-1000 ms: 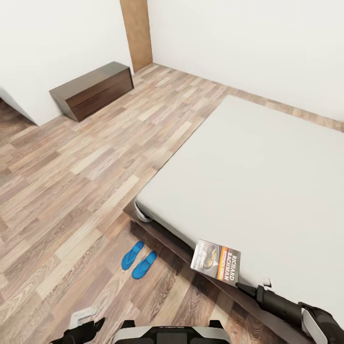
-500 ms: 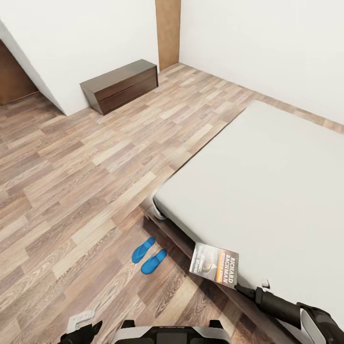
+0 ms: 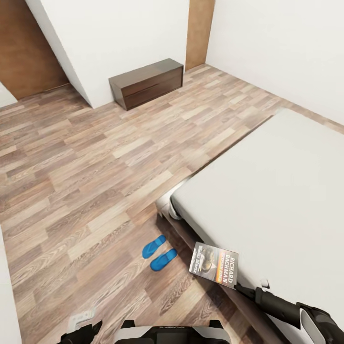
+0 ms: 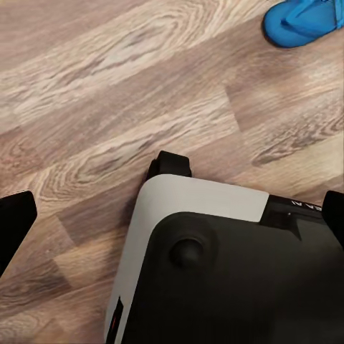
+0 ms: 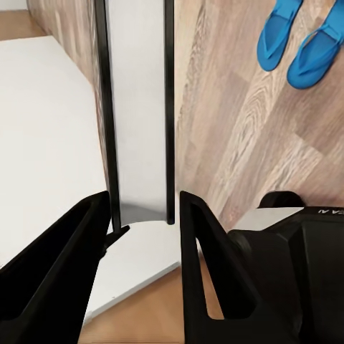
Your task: In the bedroom, move the book from the bed onto either nightstand, and place the two sandals side by side next to the bed.
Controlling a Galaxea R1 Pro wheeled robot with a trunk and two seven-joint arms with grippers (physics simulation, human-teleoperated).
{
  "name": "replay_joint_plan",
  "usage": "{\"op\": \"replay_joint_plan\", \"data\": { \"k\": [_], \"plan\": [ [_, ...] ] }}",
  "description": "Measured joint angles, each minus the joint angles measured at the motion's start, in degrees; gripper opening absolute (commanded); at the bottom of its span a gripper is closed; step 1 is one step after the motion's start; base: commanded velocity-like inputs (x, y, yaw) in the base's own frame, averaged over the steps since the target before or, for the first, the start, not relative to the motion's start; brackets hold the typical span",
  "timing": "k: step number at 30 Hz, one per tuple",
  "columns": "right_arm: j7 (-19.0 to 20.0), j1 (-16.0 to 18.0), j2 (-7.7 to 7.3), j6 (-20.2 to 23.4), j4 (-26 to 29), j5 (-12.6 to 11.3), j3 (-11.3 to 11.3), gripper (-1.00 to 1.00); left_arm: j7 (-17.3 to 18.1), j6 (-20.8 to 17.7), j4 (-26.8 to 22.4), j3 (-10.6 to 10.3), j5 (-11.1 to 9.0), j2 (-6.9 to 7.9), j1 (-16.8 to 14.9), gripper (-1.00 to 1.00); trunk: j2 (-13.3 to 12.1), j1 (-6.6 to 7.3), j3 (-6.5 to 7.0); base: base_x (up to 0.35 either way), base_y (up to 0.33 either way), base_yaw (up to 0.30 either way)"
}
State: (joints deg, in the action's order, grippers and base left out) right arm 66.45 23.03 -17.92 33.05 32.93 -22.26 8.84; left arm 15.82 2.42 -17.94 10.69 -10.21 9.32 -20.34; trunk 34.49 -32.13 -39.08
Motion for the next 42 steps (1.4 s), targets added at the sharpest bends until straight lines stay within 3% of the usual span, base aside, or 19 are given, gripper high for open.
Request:
{"op": "replay_joint_plan", "data": {
  "k": [29, 42],
  "plan": [
    [0.0, 0.0, 0.0, 0.0, -0.1, 0.0, 0.0, -1.0, -0.1, 0.1, 0.2, -0.1, 0.3, -0.06, 0.0, 1.0, 0.0, 0.0, 0.0, 0.0, 0.0, 0.293],
    [0.0, 0.0, 0.0, 0.0, -0.1, 0.0, 0.0, -1.0, 0.0, 0.2, 12.3, -0.1, 0.5, -0.31, 0.0, 1.0, 0.0, 0.0, 0.0, 0.0, 0.0, 0.293]
  ]
}}
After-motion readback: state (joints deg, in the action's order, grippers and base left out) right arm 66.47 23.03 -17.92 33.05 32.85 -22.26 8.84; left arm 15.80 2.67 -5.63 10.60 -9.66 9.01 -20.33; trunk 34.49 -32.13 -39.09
